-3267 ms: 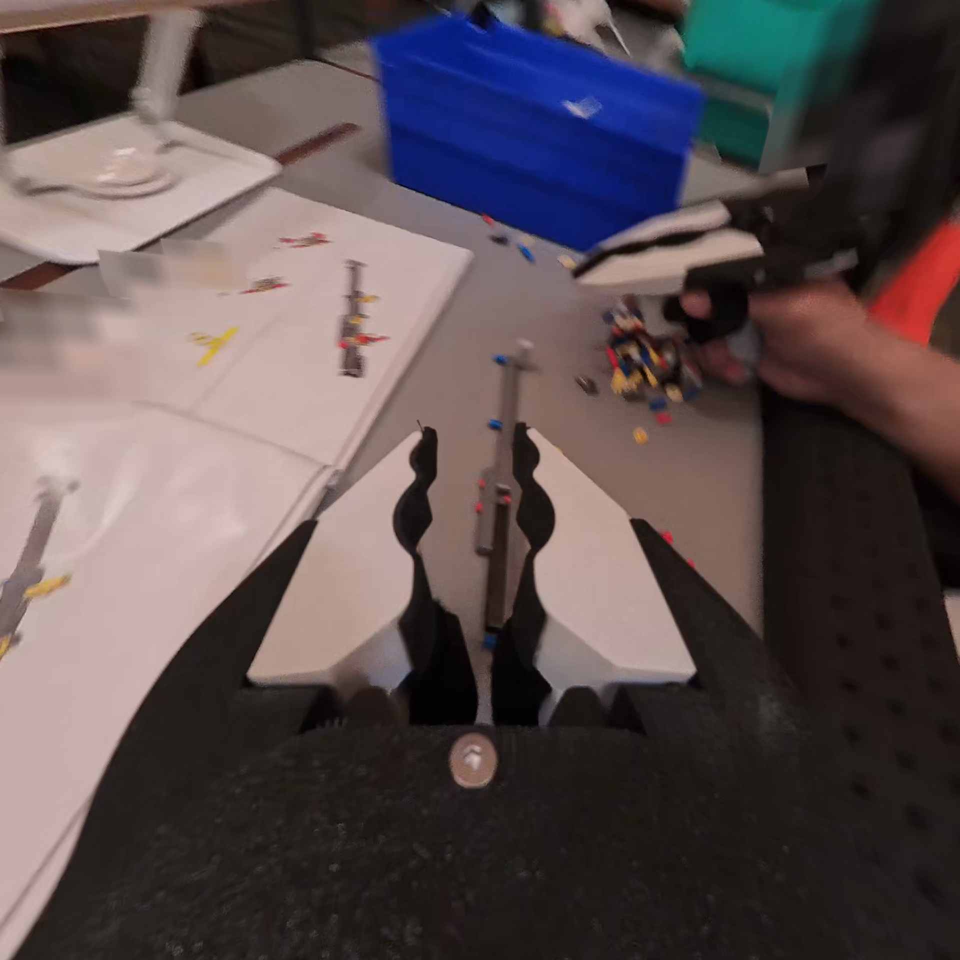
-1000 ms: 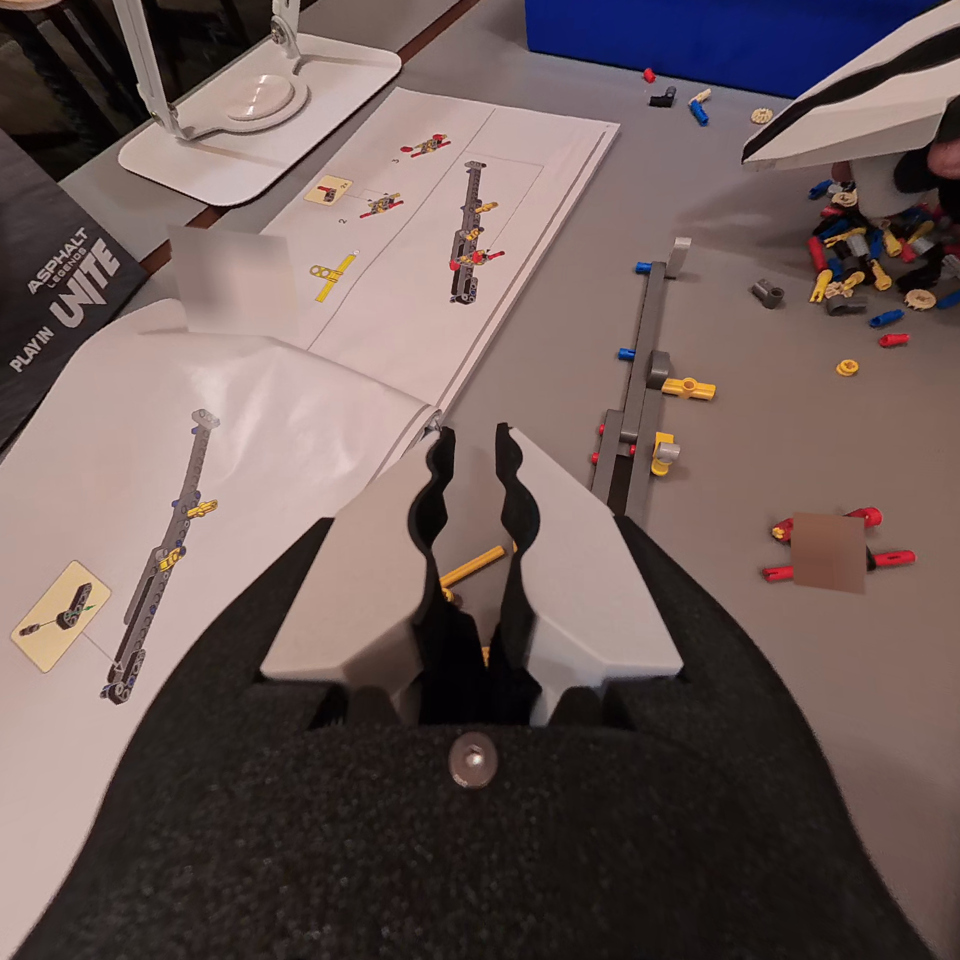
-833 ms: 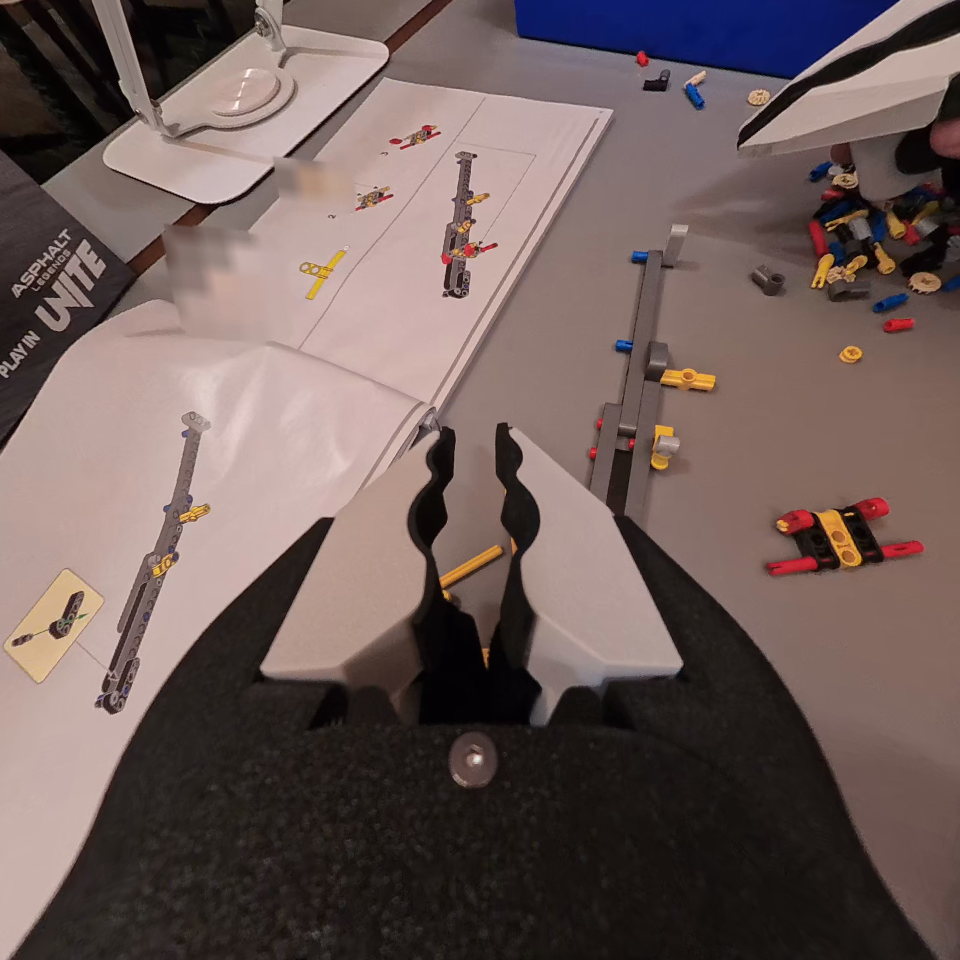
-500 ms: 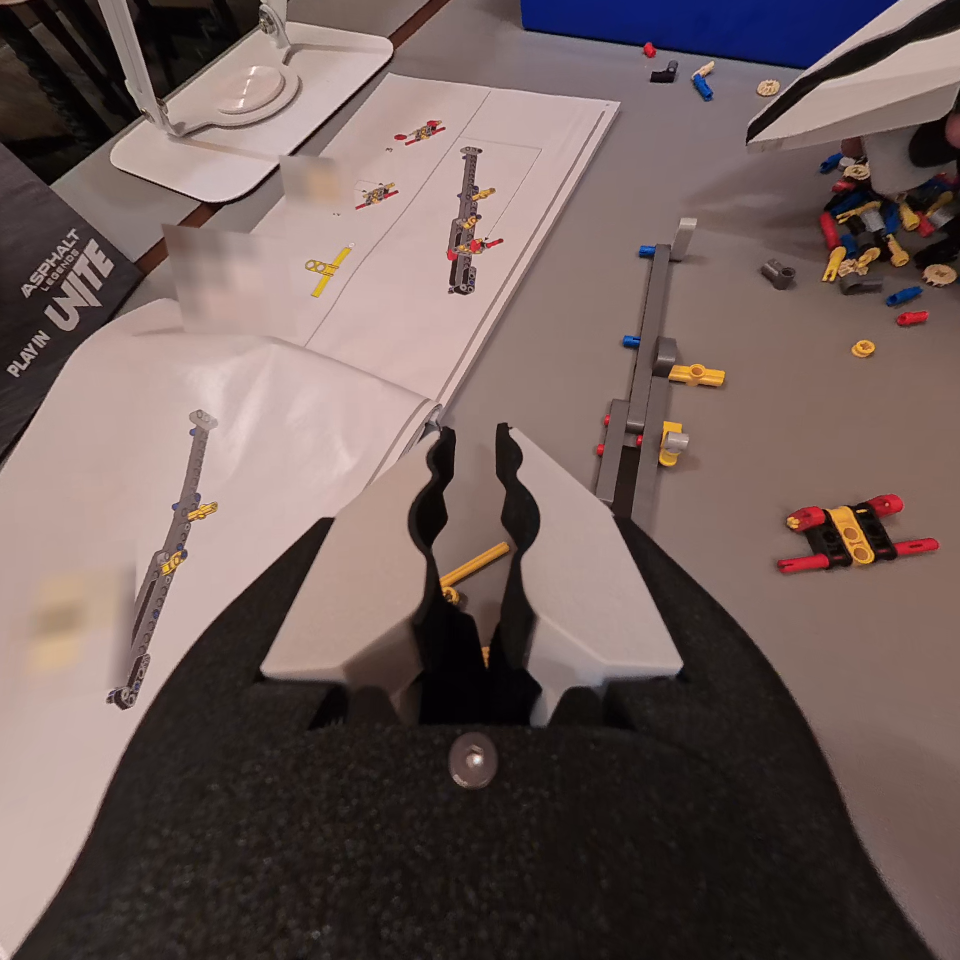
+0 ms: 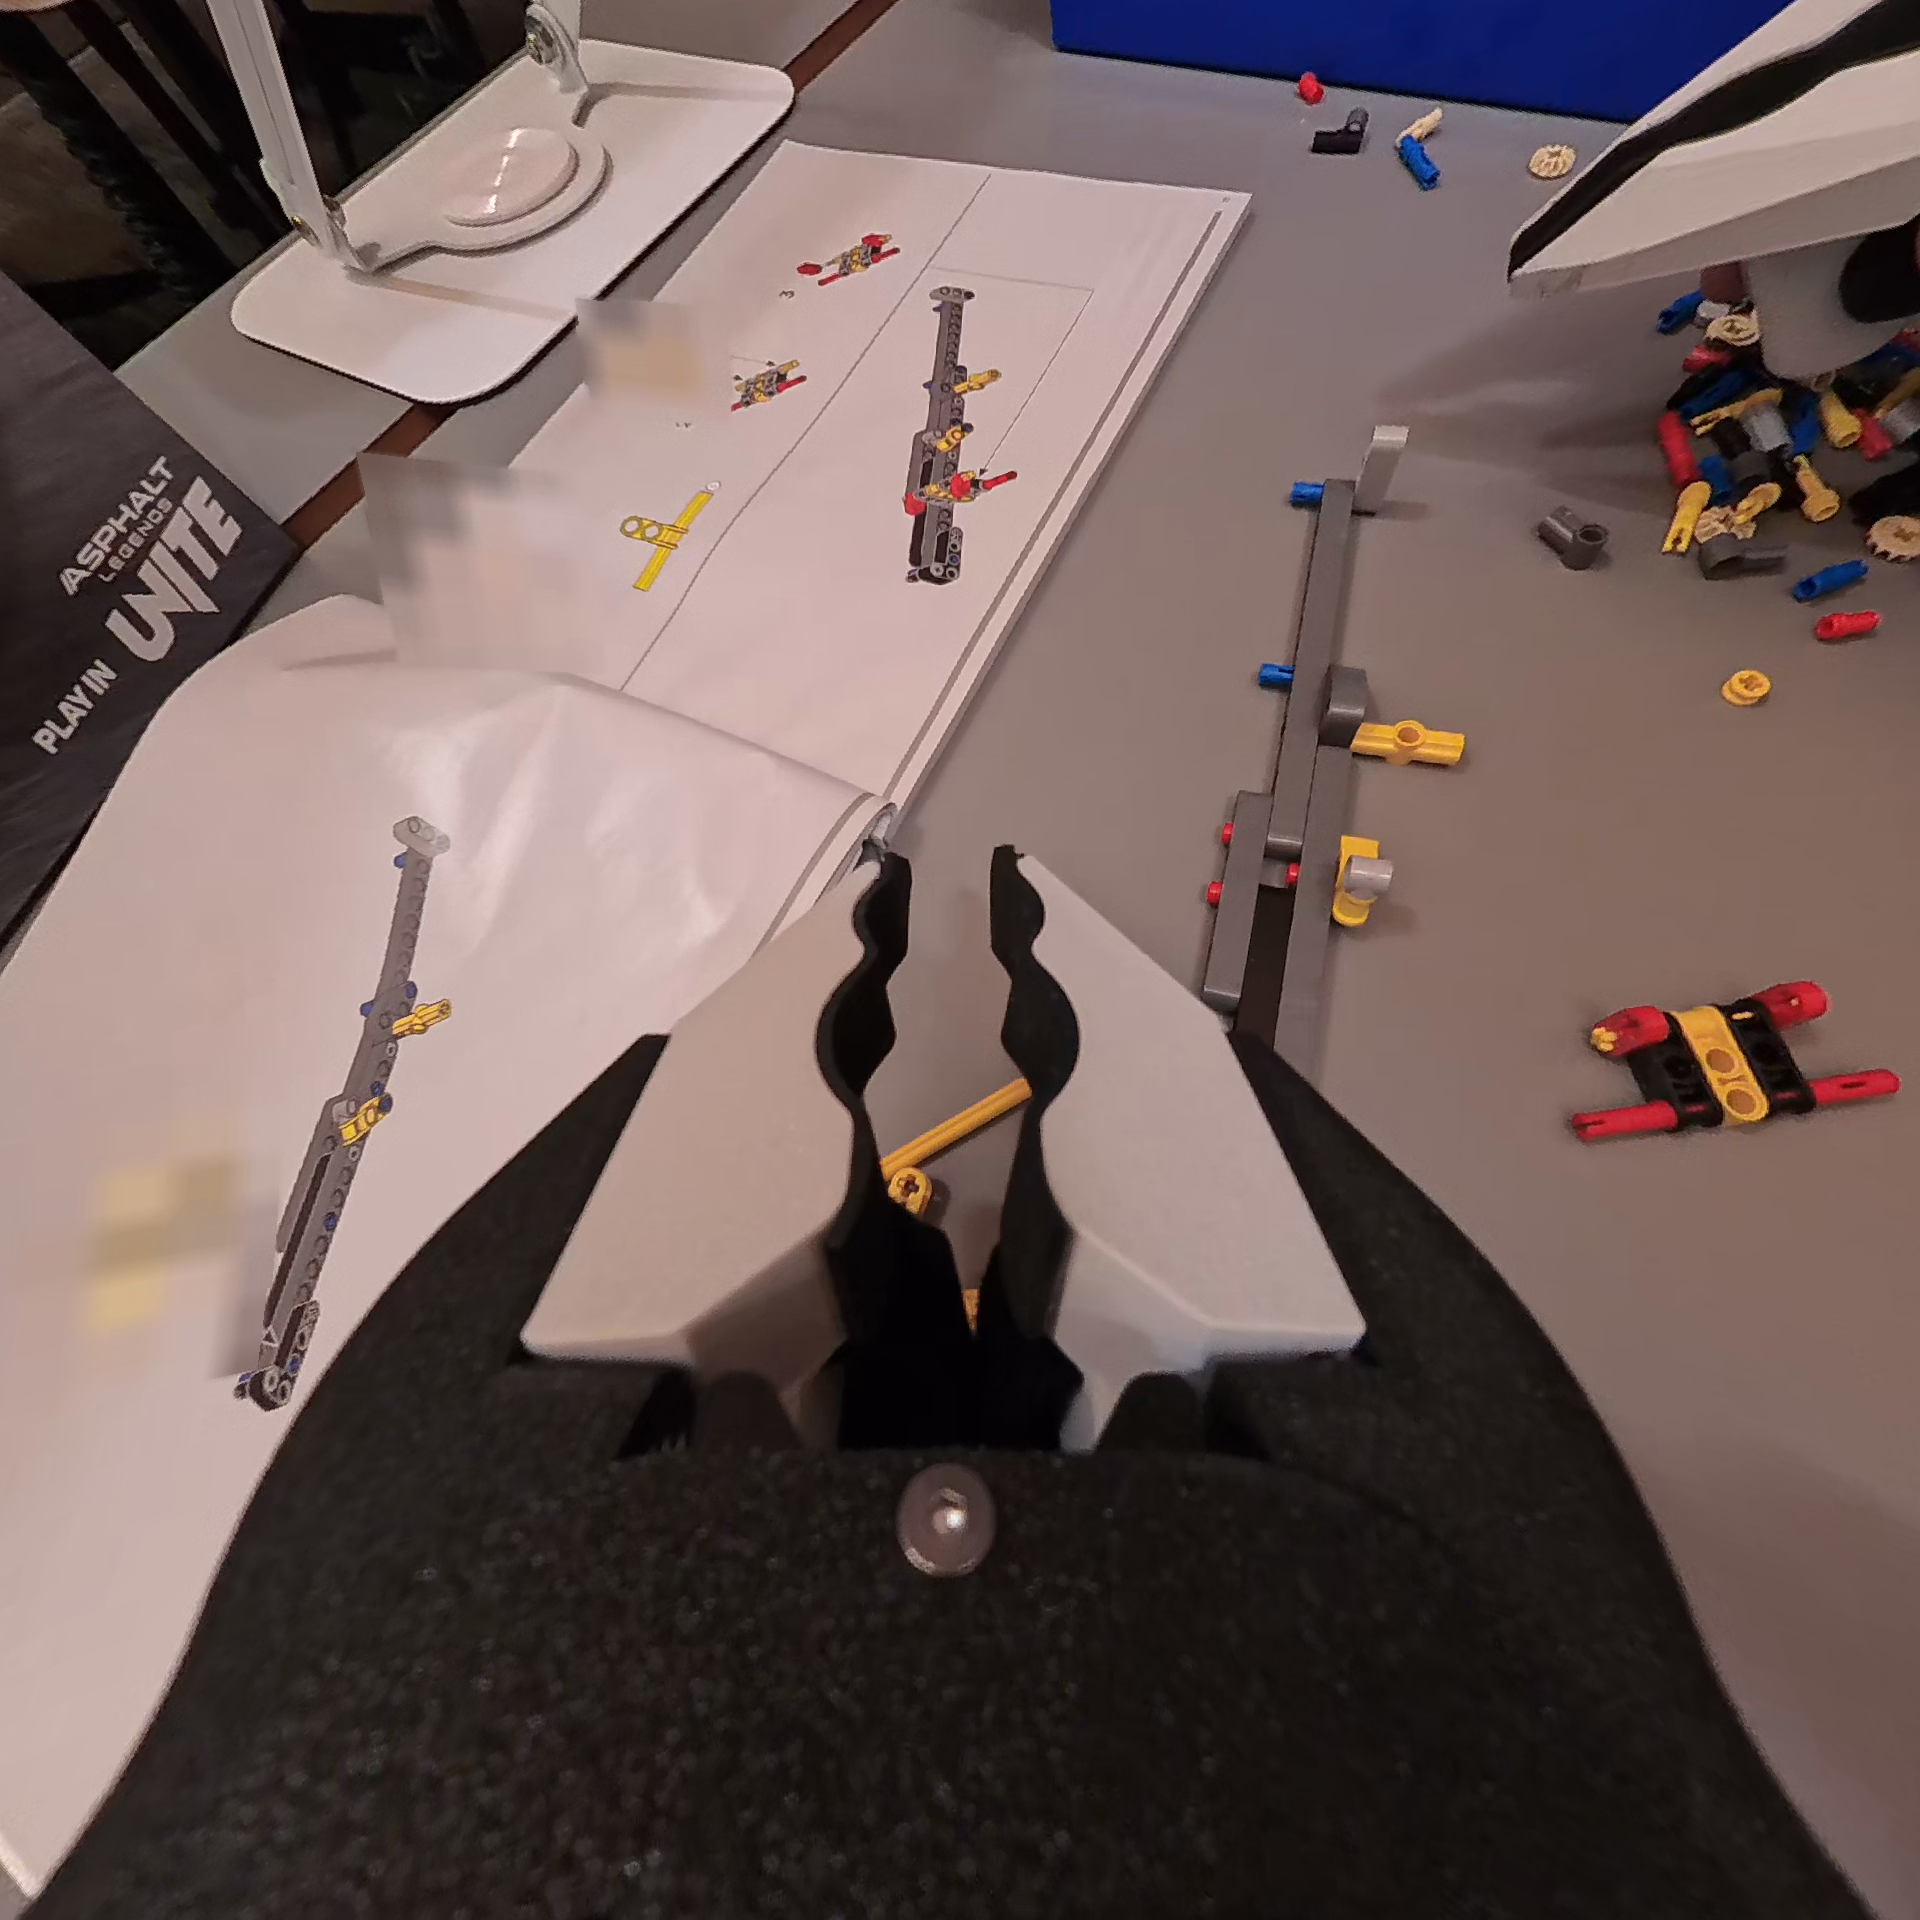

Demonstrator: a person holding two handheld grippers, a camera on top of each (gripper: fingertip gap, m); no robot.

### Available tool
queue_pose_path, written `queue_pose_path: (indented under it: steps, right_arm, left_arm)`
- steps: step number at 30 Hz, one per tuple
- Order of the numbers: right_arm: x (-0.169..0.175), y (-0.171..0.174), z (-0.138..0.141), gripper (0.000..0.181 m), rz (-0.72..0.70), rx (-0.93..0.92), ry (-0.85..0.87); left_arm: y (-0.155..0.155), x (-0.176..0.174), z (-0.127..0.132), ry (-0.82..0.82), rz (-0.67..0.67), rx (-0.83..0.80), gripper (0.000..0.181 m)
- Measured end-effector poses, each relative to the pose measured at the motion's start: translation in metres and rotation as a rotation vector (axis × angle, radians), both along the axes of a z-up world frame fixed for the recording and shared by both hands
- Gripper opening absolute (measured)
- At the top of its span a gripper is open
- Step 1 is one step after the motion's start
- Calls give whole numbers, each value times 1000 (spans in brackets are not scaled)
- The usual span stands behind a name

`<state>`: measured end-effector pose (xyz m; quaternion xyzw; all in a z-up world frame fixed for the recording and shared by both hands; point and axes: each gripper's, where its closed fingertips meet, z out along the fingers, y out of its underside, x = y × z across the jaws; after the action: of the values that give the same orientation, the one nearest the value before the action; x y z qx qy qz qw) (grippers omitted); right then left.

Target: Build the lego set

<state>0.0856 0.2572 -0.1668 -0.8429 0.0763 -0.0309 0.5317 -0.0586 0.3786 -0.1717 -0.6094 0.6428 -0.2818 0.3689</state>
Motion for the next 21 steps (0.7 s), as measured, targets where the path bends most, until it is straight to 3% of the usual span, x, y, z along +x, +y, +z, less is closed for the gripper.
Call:
queue_pose_path:
  steps: [21]
  right_arm:
    - [-1,0,-1,10,3,-2,0]
  left_arm:
    - [0,0,-2,13,-9,21,14]
